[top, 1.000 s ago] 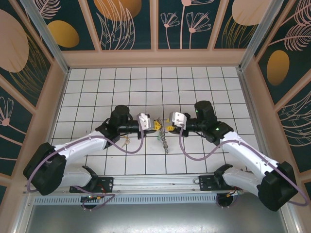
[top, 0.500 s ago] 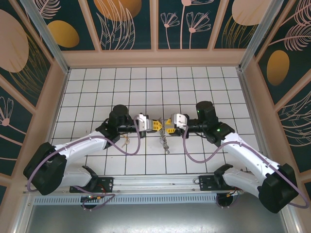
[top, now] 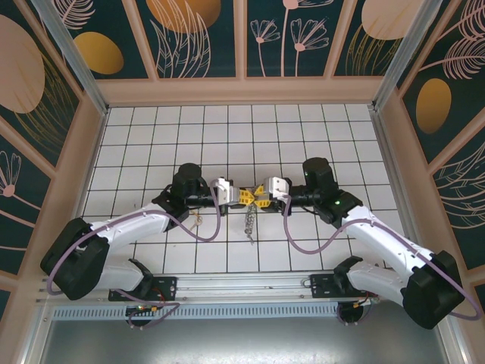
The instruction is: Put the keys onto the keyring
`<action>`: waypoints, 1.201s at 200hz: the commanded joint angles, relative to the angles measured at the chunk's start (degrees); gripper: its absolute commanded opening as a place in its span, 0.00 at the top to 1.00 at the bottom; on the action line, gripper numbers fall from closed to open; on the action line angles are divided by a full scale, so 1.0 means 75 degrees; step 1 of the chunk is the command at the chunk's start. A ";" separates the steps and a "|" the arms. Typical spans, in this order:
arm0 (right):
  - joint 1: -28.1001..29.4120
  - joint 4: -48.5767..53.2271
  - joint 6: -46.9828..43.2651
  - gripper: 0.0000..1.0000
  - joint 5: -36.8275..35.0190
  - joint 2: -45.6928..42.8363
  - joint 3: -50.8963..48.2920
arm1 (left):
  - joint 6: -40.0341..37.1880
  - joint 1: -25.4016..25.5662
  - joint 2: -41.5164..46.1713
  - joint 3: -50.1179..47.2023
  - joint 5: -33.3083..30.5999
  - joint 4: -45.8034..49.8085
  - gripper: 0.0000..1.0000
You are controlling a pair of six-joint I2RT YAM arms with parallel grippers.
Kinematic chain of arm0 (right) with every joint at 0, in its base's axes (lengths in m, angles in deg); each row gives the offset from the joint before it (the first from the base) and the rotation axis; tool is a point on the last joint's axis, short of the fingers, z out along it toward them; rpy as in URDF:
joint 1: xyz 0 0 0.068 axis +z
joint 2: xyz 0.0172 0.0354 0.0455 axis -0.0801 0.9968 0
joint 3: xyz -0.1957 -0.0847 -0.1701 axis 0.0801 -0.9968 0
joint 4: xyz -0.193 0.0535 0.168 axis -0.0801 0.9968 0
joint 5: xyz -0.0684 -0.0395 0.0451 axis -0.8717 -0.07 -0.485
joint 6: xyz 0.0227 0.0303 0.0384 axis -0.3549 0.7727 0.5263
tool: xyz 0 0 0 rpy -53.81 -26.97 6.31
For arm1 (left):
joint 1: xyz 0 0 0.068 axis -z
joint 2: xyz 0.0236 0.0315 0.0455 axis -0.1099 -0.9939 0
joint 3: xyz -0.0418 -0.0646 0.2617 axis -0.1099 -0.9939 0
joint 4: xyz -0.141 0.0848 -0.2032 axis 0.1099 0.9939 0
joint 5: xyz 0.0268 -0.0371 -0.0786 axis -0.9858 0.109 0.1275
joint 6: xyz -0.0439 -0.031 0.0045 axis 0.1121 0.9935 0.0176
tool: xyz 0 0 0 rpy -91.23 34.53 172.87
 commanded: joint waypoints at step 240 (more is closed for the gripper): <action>0.0550 0.0387 -0.1987 1.00 -0.1530 -0.1018 -0.0065 | 0.0726 0.0015 0.2154 0.0550 -0.3400 0.3744 0.46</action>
